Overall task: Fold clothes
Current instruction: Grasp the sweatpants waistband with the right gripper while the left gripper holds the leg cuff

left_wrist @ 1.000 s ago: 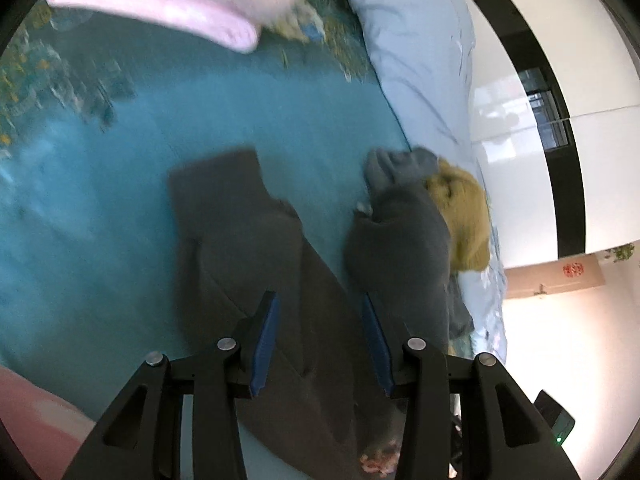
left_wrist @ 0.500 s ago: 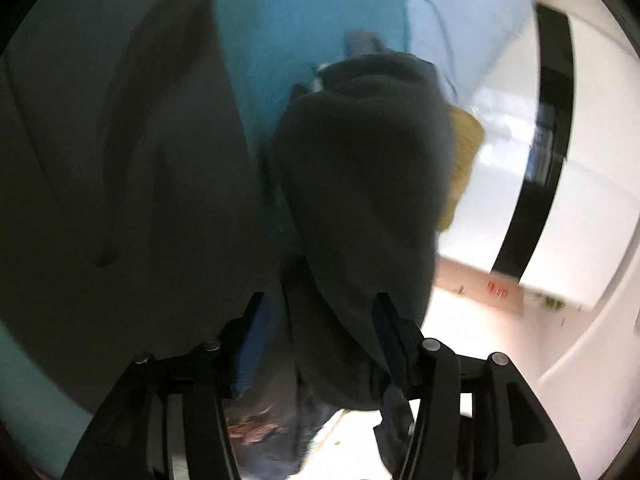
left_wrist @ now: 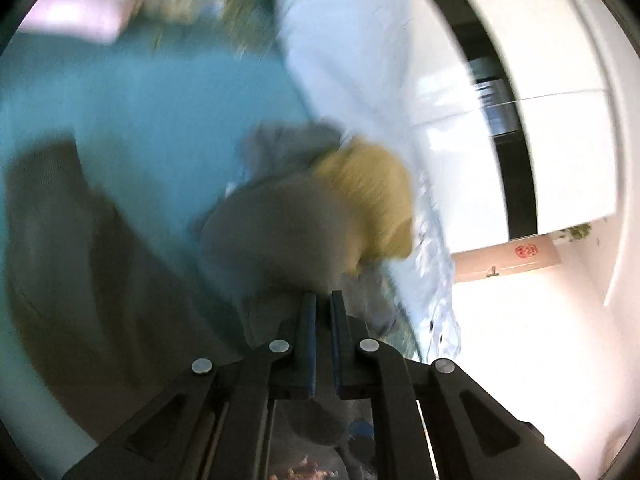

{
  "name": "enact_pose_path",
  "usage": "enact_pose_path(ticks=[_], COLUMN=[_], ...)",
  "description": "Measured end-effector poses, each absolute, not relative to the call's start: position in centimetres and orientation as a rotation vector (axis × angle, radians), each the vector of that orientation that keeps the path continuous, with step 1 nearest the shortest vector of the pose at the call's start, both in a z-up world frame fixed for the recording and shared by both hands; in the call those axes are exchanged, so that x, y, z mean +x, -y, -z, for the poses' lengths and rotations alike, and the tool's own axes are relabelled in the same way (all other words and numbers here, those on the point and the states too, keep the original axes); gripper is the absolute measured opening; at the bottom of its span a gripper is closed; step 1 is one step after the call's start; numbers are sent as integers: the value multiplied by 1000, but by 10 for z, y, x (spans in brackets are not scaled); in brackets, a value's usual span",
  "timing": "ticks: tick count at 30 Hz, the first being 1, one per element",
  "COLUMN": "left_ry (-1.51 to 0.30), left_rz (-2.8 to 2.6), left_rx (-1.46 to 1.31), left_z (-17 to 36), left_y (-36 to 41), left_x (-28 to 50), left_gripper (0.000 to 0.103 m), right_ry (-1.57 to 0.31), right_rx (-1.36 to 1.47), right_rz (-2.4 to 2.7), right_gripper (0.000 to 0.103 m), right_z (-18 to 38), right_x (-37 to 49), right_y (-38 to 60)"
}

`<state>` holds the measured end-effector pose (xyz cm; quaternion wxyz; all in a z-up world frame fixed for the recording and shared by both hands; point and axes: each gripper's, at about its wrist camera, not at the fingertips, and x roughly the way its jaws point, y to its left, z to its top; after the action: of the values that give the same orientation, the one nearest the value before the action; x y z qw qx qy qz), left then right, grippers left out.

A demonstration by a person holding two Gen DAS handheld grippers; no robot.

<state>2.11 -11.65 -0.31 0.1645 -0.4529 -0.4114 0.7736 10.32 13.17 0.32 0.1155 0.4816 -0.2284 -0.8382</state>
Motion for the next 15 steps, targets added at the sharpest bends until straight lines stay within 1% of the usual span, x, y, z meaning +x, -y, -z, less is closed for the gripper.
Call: enact_pose_path(ticks=[2,5,7,12,13,15], left_ry=[1172,1233,1280,1404,1428,1472], left_rz=[-2298,-2298,-2266,-2143,-2118,-2049], left_rx=[-1290,-1445,-1531,-1587,-1597,-1584], left_z=[2,35,57,81,86,88], left_y=[139,159,163,163,163,159], left_x=[26,28,29,27,27,20], left_gripper=[5,5,5,4,6,18], right_ry=[680,700,788,988,1040,1143], right_rx=[1420,1452,1482,1550,1561,1564], right_rz=[2476,2514,2550,2664,2686,2720], right_gripper=[68,68,68,68,68,68], right_z=[-3,-1,4,9,10,9], right_x=[111,123,137,174,183,199], right_y=[-139,-152,-172,-229,-242,-266])
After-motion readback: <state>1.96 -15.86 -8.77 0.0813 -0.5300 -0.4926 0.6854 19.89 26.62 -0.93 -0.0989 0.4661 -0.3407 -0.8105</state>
